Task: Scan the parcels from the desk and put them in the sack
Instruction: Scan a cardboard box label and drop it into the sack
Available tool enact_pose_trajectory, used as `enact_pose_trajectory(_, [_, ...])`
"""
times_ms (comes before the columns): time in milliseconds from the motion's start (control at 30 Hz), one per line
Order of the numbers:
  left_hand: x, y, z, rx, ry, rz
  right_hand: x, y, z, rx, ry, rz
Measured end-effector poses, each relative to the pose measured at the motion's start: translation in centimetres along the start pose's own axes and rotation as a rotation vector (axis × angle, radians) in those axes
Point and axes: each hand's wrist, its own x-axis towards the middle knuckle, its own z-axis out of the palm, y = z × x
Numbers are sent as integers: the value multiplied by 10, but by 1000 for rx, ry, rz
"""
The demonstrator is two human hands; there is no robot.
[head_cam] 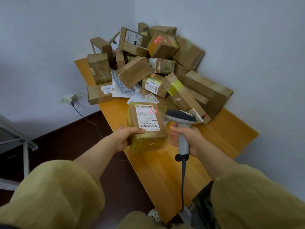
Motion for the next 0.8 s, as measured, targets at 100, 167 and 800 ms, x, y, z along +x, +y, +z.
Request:
enact_pose_trajectory(100, [-20, -1, 29, 127, -152, 29, -20, 1, -25, 36, 88, -38])
enact_pose_trajectory(167, [-31, -5, 48, 220, -240, 9, -36, 1, -44, 95, 135, -78])
enact_pose_trajectory(800, [-98, 51, 182, 807, -97, 398, -181, 25, -152, -166, 205, -340])
